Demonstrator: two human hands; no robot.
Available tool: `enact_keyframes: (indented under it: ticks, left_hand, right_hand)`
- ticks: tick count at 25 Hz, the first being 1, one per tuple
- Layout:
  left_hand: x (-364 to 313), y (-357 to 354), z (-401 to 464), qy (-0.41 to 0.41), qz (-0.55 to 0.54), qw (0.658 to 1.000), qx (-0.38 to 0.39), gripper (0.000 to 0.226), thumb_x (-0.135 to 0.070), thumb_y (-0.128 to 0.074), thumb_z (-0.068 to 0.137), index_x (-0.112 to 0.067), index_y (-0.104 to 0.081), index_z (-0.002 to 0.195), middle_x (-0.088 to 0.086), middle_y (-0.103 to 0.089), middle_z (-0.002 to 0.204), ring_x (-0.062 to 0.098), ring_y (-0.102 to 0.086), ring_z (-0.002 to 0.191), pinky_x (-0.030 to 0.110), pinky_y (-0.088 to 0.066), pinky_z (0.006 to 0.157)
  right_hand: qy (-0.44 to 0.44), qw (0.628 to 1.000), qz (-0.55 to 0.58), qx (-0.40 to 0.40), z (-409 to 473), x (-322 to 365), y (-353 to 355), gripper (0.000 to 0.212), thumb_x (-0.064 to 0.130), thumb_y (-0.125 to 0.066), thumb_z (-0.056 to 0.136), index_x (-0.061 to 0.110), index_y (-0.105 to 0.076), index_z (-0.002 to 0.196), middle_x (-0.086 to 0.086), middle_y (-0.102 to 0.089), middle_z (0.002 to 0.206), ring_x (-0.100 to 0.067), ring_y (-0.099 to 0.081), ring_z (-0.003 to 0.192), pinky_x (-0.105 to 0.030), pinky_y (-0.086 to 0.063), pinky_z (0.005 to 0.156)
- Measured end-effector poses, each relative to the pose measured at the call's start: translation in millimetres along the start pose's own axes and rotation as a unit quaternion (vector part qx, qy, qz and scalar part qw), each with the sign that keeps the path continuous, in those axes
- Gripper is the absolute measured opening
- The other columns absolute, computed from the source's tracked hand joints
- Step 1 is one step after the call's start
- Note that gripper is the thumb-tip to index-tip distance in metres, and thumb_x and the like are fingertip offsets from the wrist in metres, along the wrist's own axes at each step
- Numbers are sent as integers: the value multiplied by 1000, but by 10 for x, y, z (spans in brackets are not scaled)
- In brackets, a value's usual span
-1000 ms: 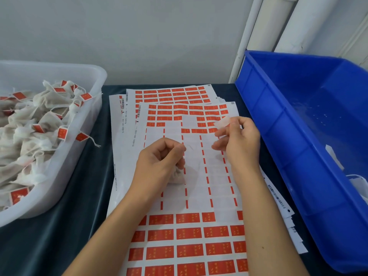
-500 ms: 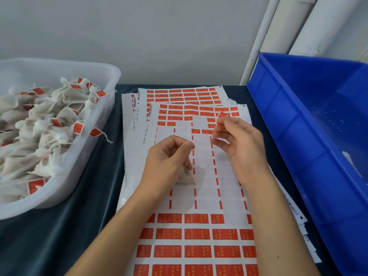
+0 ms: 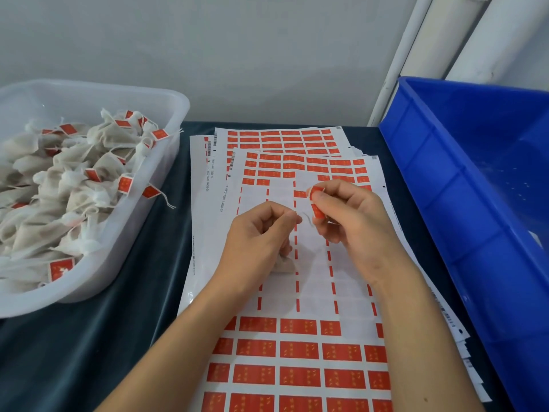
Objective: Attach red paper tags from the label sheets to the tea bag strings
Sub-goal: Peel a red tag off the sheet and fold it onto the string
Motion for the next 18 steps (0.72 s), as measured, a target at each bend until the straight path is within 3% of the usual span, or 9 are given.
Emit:
enact_keyframes:
  ticks: [3,18]
  left_hand:
    - [-6,4,1,-6,6,1000,2,21,-30,-60,102,-28,-76,88,-1,-68,67,11,-66,61,17,-56,61]
    - [-16,-5,-11,-8,2,1000,-4,24,-29,-58,105,-22,-76,90,-2,-68,66,9,-66,60,14,-53,55]
  right_hand:
    - [-19,1000,-22,7,5,-14,-29,10,31,-68,99,34,-78,97,3,-74,79,-10,-68,67,-18,-53,60]
    - [-16,998,-61,23,34,-74,-53,10,29,-67,100,30,-77,101,3,-72,75,-8,-62,61,-16,-48,54]
Point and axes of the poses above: each hand's wrist, its own z-axis towards the middle knuckle, its own y-axis out of the back of the hand, x = y × z, the point moved 1 cm from there along z, towards the middle knuckle
